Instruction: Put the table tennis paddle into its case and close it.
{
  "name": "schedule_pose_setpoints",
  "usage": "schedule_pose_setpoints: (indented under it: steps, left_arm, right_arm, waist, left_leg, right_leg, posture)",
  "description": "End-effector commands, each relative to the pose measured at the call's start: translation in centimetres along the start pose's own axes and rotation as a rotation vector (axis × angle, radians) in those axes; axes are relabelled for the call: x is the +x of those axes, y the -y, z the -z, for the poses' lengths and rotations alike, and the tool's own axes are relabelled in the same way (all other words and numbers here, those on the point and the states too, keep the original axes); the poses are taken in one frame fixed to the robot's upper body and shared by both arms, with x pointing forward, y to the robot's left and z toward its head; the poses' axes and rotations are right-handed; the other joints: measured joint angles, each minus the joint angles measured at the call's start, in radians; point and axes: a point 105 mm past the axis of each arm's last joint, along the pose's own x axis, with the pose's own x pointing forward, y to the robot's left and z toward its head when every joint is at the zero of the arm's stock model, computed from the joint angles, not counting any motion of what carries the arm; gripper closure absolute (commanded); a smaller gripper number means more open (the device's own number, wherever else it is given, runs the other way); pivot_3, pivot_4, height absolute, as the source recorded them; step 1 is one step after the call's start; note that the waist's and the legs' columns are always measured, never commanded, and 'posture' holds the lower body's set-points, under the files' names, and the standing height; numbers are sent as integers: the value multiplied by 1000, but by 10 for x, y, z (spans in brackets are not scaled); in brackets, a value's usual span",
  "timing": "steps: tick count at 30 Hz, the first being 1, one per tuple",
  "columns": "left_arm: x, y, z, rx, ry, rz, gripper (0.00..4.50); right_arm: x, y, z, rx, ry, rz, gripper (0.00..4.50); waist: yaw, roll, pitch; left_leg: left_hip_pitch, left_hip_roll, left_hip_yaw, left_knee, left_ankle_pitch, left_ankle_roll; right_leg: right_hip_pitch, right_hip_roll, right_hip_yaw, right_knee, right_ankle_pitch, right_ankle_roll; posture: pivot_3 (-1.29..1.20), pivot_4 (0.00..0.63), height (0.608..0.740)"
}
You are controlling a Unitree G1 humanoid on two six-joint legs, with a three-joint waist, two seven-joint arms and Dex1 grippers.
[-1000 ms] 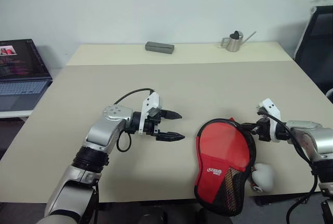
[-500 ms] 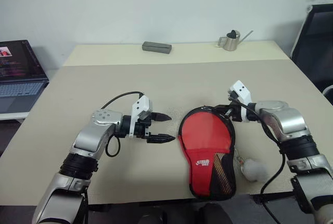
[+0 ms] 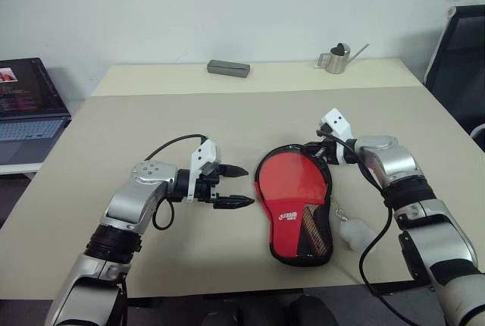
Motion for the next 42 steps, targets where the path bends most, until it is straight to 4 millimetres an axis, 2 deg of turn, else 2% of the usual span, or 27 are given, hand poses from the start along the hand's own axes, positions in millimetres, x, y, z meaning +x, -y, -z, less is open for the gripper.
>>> schedule_pose_setpoints:
  steps: [1, 17, 20, 25, 31, 42]
  left_arm:
    - [-1, 2, -11, 48, 23, 4, 231]
    - [3, 3, -13, 48, 34, 16, 231]
    - [4, 4, -14, 54, 31, 22, 231]
    - [6, 4, -14, 58, 32, 32, 231]
    - [16, 5, -19, 74, 45, 59, 231]
    - [71, -20, -43, 168, 61, 104, 231]
  right_arm:
    - [-2, 8, -29, -55, 85, 36, 4472]
    - [11, 6, -27, -36, 90, 50, 4472]
    - [9, 5, -27, -21, 83, 35, 3787]
    - [2, 10, -24, 3, 86, 63, 2128]
    - [-30, 5, -30, 10, 138, 53, 24]
    - [-117, -48, -11, 67, 151, -71, 24]
  waist:
    - [0, 0, 0]
    - [-13, 0, 0]
    - [-13, 0, 0]
    - [-13, 0, 0]
    - [-3, 0, 0]
    - [13, 0, 0]
  left_leg:
    - [0, 0, 0, 0, 0, 0]
    - [0, 0, 0, 0, 0, 0]
    - [0, 0, 0, 0, 0, 0]
    - [0, 0, 0, 0, 0, 0]
    - [-1, 0, -1, 0, 0, 0]
    - [-2, -1, -1, 1, 0, 0]
  right_leg:
    - [0, 0, 0, 0, 0, 0]
    - [-1, 0, 1, 0, 0, 0]
    - [-1, 0, 1, 1, 0, 0]
    - [-1, 0, 1, 1, 0, 0]
    - [-1, 0, 0, 0, 0, 0]
    - [0, 0, -2, -1, 0, 0]
  posture:
    - [0, 150, 740]
    - [0, 150, 740]
    - [0, 150, 740]
    - [0, 150, 740]
    - [0, 150, 740]
    - [0, 150, 740]
